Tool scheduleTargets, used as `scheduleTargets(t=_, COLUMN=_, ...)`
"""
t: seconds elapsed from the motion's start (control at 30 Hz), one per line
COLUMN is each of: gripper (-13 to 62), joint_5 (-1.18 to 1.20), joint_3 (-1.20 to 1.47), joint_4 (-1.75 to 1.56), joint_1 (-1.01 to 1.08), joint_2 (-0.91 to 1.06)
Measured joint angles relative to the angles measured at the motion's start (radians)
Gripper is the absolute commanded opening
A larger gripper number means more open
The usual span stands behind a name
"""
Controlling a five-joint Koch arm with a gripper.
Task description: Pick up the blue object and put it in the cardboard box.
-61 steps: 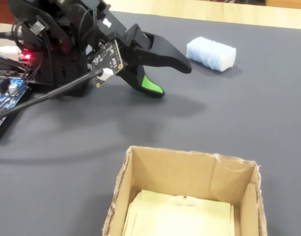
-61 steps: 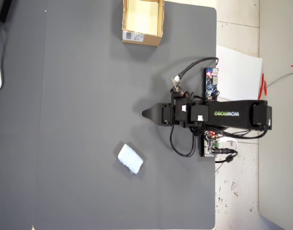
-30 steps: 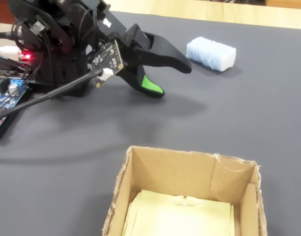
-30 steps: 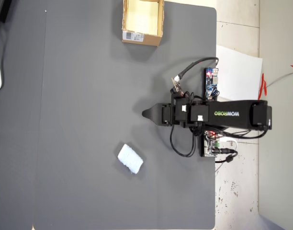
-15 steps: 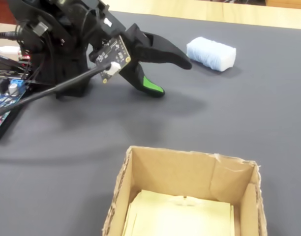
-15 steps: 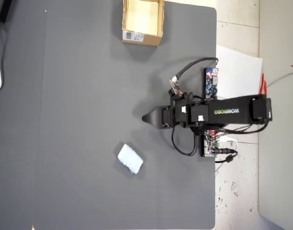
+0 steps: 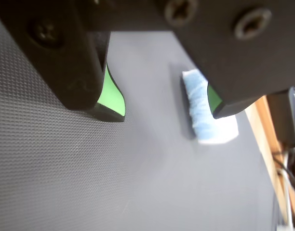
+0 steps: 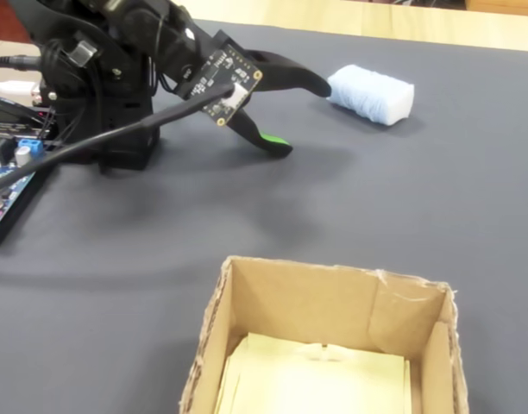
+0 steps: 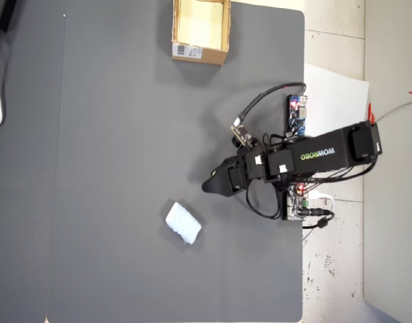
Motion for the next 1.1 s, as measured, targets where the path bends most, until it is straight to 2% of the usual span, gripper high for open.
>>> scheduleTargets(t=0.4, gripper=33.7, joint_5=0.029, joint_3=-0.002, joint_4=-0.018, joint_1=-0.192, joint_2=0.000)
scheduleTargets(t=0.8, gripper=33.7, joint_5=-0.052, joint_3=-0.077, joint_4=0.086, joint_1=-0.221, joint_2=-0.021)
scheduleTargets(t=1.1, gripper=33.7, joint_5=-0.117, joint_3=-0.288, joint_4=0.252, joint_1=-0.221, joint_2=-0.186)
